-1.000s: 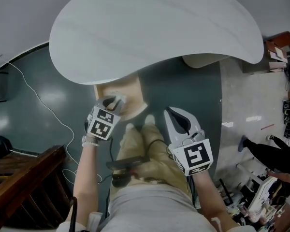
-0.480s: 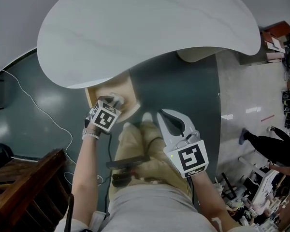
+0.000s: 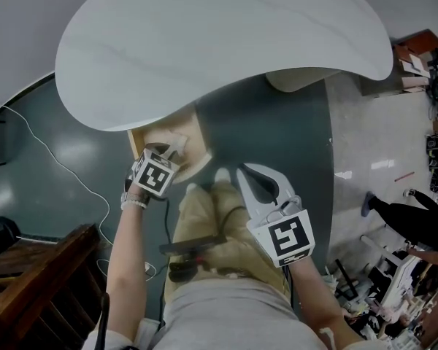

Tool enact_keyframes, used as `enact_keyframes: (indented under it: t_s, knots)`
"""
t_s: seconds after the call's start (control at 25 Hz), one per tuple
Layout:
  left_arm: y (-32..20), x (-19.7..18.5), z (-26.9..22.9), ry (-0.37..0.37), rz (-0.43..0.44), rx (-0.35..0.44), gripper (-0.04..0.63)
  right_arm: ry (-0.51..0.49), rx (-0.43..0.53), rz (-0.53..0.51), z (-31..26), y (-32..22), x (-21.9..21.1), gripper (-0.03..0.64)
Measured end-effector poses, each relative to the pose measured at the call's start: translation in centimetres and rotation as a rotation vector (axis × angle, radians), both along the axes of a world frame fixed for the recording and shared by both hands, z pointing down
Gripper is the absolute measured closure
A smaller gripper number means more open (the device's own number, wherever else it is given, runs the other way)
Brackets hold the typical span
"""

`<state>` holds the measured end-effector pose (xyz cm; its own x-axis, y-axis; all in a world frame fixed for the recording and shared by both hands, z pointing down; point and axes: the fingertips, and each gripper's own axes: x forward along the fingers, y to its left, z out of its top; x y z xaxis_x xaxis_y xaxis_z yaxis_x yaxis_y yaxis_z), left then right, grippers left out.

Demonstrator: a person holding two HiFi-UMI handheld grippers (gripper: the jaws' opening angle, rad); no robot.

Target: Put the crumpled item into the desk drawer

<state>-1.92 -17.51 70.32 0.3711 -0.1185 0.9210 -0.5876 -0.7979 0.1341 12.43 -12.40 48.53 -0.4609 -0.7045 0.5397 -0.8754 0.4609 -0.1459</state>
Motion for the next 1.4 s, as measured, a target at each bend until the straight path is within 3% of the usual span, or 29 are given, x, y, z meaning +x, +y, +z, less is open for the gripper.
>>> enact_keyframes:
  t_s: [0.2, 0.48, 0.68, 1.0, 1.4]
  knots:
    - [-1.1, -0.2, -3.5, 0.076, -0.051, 0.094, 0.595, -0.009, 0.010, -0.020, -1.1, -0.1, -0.9, 0.612]
    - [-2.3, -1.3, -9.6, 0.188, -0.153, 0.219, 0.598, -0.019, 0.052, -0.063, -3.1, -0.4, -3.0, 0.612]
    - [-2.0, -2.6, -13.9, 0.307, -0.255, 0.255, 0.598, 0.006, 0.092, -0.109, -4.8, -0.6, -4.3, 0.612]
    - [-1.4, -5.7, -20.9, 0.388, -0.306, 0.377, 0.598, 0.016, 0.133, -0.144, -6.9, -0.8, -6.5, 0.612]
    - [-0.7, -8.5, -29.1, 0.433, -0.337, 0.547, 0.598, 0.020, 0.213, -0.130, -10.7, -2.5, -6.6, 0.612]
